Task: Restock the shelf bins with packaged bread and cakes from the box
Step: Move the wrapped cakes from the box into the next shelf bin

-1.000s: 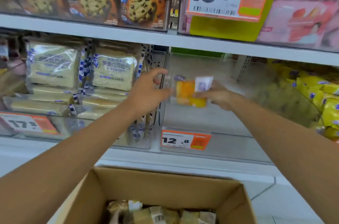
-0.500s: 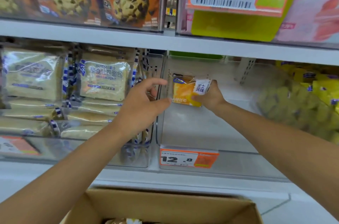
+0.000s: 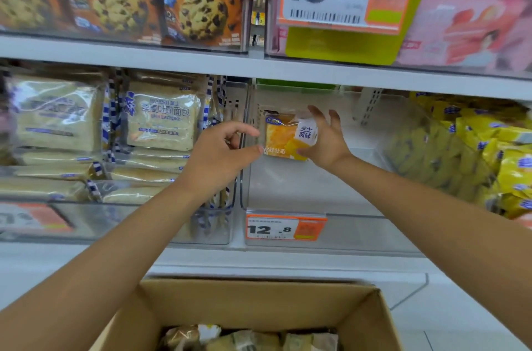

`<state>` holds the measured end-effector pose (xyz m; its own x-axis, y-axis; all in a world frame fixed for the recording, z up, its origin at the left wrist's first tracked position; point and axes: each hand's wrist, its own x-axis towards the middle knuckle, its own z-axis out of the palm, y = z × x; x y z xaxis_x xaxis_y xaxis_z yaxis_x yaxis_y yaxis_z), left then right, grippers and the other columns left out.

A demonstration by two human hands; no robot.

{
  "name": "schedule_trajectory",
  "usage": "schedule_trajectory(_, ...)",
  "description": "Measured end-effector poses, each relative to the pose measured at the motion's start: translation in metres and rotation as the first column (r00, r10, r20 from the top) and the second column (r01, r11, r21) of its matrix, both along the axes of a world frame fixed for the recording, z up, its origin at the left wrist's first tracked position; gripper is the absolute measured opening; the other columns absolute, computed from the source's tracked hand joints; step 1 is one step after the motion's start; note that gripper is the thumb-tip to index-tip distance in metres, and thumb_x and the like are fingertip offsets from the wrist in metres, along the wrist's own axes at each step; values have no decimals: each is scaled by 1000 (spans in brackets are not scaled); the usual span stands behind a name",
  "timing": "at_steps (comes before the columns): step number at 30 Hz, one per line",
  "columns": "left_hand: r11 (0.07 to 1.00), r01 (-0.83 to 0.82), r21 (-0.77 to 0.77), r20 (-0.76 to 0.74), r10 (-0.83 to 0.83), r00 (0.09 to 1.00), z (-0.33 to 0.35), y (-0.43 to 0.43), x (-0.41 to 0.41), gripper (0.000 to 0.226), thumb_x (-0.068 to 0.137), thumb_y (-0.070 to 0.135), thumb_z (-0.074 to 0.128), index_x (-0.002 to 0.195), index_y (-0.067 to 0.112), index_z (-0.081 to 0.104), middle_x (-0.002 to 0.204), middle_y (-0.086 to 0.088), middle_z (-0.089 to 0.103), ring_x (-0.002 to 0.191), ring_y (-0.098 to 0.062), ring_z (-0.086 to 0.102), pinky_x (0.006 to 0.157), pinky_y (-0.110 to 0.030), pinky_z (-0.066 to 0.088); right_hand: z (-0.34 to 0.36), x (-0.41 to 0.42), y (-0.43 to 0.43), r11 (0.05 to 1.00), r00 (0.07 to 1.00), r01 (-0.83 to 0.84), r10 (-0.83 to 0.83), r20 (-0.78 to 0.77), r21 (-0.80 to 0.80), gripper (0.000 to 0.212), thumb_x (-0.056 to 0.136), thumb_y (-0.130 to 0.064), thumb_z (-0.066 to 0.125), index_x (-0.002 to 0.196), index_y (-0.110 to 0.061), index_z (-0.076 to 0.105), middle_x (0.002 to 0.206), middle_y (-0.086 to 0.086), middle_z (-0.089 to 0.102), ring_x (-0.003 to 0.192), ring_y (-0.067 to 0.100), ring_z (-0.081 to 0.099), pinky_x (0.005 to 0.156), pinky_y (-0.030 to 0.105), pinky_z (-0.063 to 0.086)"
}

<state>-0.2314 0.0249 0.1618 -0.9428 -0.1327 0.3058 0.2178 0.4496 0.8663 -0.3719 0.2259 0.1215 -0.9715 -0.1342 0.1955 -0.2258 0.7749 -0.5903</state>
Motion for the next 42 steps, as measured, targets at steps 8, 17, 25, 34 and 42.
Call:
schedule_trajectory(8,971,-130,-200,-41,124,991,10,13,49,9,82,19,75,79,24,68,63,8,53,58,-7,47,58,-27,40,32,137,18,989,982,-20,-8,-189,-145,35,84,-1,63,118,-9,60,112,9,56,77,14,52,70,17,37)
schedule_trajectory(17,968,110,-226,464,8,886,-95,18,174,15,82,28,76,91,19,69,84,7,65,81,-7,62,76,-25,49,-91,289,43,969,879,-247,228,420,-8,27,91,-12,61,117,-18,62,111,-4,60,104,13,58,87,21,45)
schedule_trajectory(25,975,152,-164,715,11,699,-217,-21,214,20,82,27,77,99,19,70,91,3,67,83,-11,64,71,-23,50,-252,293,70,902,838,-282,66,541,327,45,91,-23,63,132,-10,54,137,8,53,126,25,47,102,30,40)
schedule_trajectory(34,995,91,-49,770,-21,637,-242,-16,220,18,87,21,73,102,15,66,94,-3,64,82,-12,59,63,-15,45,-280,276,63,687,936,-285,48,349,669,32,90,-4,47,118,-17,58,112,10,64,113,31,53,92,37,41)
schedule_trajectory(42,984,87,154,718,-172,675,-216,6,213,84,79,37,78,147,18,32,137,12,41,128,-6,40,104,-27,40,-154,271,36,916,740,-341,400,542,-210,21,100,-15,48,109,-18,67,97,-13,64,80,-3,60,61,9,42)
